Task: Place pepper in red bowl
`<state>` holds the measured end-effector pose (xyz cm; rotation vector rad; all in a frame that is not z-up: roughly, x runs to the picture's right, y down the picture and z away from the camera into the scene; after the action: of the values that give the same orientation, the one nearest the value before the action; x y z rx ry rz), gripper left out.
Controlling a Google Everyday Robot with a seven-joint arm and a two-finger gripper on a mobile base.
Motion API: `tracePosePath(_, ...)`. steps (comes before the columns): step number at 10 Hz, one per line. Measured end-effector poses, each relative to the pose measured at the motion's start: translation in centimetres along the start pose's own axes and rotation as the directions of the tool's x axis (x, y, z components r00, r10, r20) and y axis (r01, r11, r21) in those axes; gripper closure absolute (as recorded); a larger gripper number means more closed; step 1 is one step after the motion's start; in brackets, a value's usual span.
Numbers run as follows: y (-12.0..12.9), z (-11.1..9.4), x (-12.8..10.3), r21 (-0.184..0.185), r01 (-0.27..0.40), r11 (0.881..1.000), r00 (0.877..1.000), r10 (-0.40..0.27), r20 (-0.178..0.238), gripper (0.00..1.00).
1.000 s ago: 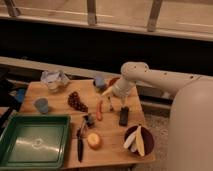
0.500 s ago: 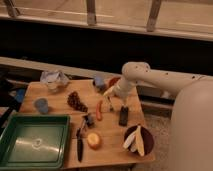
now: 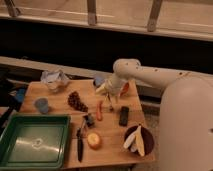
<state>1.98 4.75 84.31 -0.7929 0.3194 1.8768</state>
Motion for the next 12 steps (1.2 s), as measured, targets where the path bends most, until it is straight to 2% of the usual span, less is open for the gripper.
tracePosePath(4,0.8,3.4,0.8,-0.027,0.01,1.0,0.997,-0.012,-0.07,0.2)
tracePosePath(8,1.8,6.8,1.9,-0.041,0.022,0.999,0.988,-0.028,-0.152,0.2)
tracePosePath(11,1.2,9.7,2.2,-0.021,0.006,1.0,0.978,-0.01,-0.21,0.2)
tracePosePath(12,1.1,10.0,2.2,-0.014,-0.004,1.0,0.976,0.001,-0.218,0.21)
